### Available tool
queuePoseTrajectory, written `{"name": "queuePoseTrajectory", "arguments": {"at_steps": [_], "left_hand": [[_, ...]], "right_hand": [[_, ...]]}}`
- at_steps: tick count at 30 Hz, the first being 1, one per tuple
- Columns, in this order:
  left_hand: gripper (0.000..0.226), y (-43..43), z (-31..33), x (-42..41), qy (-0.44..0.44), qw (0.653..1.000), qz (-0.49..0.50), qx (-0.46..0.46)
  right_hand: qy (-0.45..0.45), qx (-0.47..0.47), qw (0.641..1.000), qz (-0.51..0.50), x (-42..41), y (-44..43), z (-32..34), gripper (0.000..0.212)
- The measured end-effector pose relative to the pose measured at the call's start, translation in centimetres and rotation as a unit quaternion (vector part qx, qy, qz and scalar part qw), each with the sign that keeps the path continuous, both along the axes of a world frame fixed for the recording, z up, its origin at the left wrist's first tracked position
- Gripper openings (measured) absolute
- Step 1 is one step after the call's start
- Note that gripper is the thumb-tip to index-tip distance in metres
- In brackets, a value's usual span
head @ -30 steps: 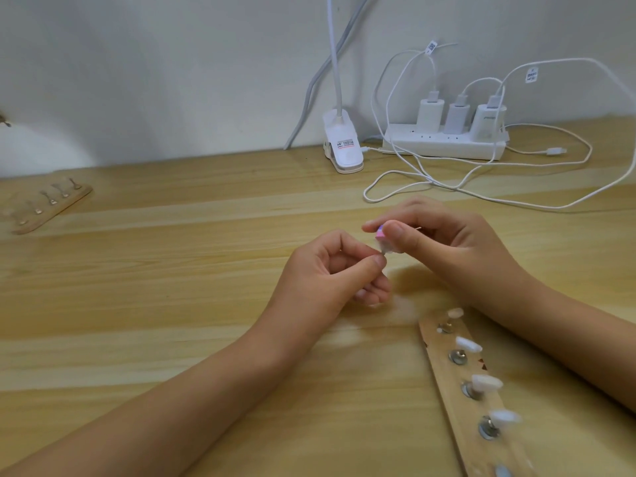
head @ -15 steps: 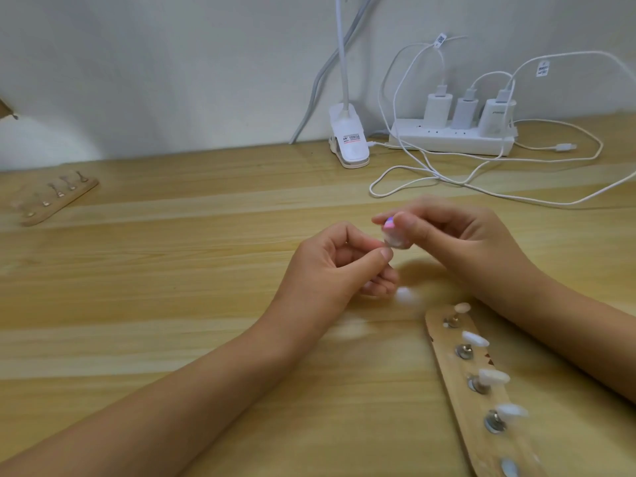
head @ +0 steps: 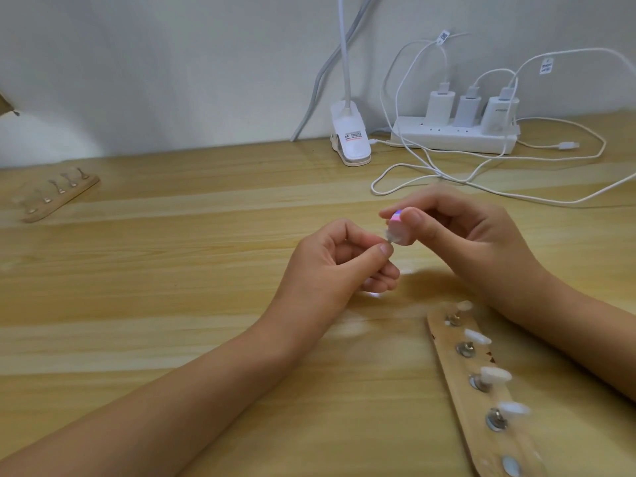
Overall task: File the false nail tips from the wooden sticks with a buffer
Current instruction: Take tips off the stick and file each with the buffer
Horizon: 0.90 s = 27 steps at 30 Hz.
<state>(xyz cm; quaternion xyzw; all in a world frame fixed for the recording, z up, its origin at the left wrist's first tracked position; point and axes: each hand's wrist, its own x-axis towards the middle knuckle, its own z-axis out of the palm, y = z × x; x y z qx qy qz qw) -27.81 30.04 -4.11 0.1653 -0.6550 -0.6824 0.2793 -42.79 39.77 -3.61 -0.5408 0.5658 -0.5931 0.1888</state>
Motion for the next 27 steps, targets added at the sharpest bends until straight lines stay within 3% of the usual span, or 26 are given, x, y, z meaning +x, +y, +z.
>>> {"name": "queuePoseTrajectory", "arguments": {"at_steps": [8,12,15,18,27], "left_hand": [[0.009,-0.17,-0.13,-0.03,-0.002,1.0,0.01,0.008],[0.008,-0.21,-0.07,-0.01,-0.003,1.0,0.013,0.013],[0.007,-0.16,-0.06,0.03,-0.001,1.0,0.014,0.015],[0.007,-0.16,0.0,-0.01,-0.004,1.0,0.015,0.016],[0.006,-0.22,-0.11,-0.04,-0.005,1.0,0.019,0.02]], "right_hand": [[0.001,0.014,1.0,-0.002,0.04,-0.01,-0.17,0.023],[0.037,-0.025,0.999,-0.014,0.19,0.05,-0.06,0.019],[0.007,0.015,1.0,-0.011,0.1,-0.02,-0.04,0.017],[0.046,-0.026,0.999,-0.012,0.2,-0.01,0.0,0.017],[0.074,-0.02,0.997,-0.014,0.14,-0.23,-0.16,0.015]]}}
